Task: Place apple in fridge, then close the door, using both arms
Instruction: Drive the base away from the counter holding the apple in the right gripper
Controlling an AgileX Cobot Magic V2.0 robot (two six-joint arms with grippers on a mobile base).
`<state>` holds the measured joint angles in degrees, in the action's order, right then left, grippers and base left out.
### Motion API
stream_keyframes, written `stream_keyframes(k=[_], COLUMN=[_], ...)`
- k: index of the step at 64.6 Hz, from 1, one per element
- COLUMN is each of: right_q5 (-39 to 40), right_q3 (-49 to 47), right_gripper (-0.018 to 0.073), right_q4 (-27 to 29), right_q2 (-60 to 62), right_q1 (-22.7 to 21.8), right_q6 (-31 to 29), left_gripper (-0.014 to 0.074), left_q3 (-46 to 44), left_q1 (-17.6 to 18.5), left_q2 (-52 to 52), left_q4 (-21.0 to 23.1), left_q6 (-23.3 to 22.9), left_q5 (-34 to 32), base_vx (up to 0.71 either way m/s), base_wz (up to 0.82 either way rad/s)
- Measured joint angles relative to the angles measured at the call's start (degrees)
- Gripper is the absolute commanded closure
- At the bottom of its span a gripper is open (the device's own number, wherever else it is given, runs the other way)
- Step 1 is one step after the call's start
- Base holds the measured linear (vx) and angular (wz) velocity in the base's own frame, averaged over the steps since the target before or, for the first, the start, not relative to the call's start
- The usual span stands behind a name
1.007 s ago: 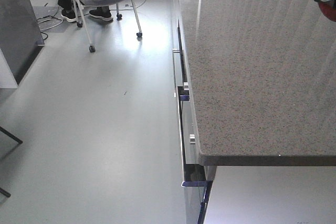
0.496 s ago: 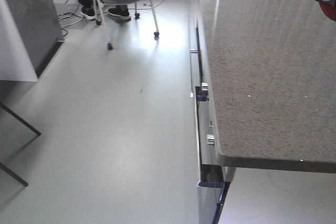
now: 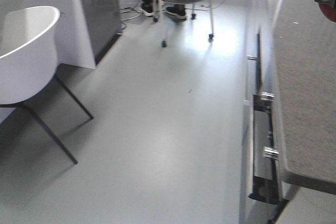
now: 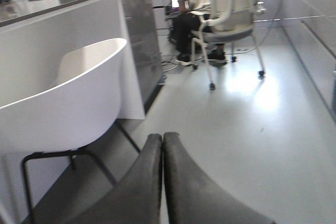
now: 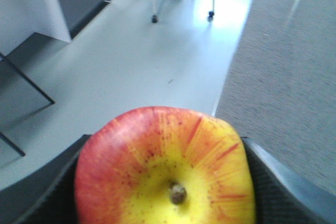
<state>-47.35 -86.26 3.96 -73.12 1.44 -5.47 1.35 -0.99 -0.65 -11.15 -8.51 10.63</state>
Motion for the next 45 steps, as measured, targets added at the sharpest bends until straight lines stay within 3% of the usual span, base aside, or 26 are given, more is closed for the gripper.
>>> stream_keyframes(k=[45], right_q5=[0.0], right_q3=[0.0], right_gripper=[0.0410], right_q4=[0.0], right_q2=[0.0], right_q1=[0.0], right_q6=[0.0], left_gripper=[0.0603], left_q3=[0.0], left_q1=[0.0], left_q2=[0.0], left_q4=[0.0], left_q6=[0.0], left_q5=[0.0], base_vx=[-0.01], base_wz=[0.40])
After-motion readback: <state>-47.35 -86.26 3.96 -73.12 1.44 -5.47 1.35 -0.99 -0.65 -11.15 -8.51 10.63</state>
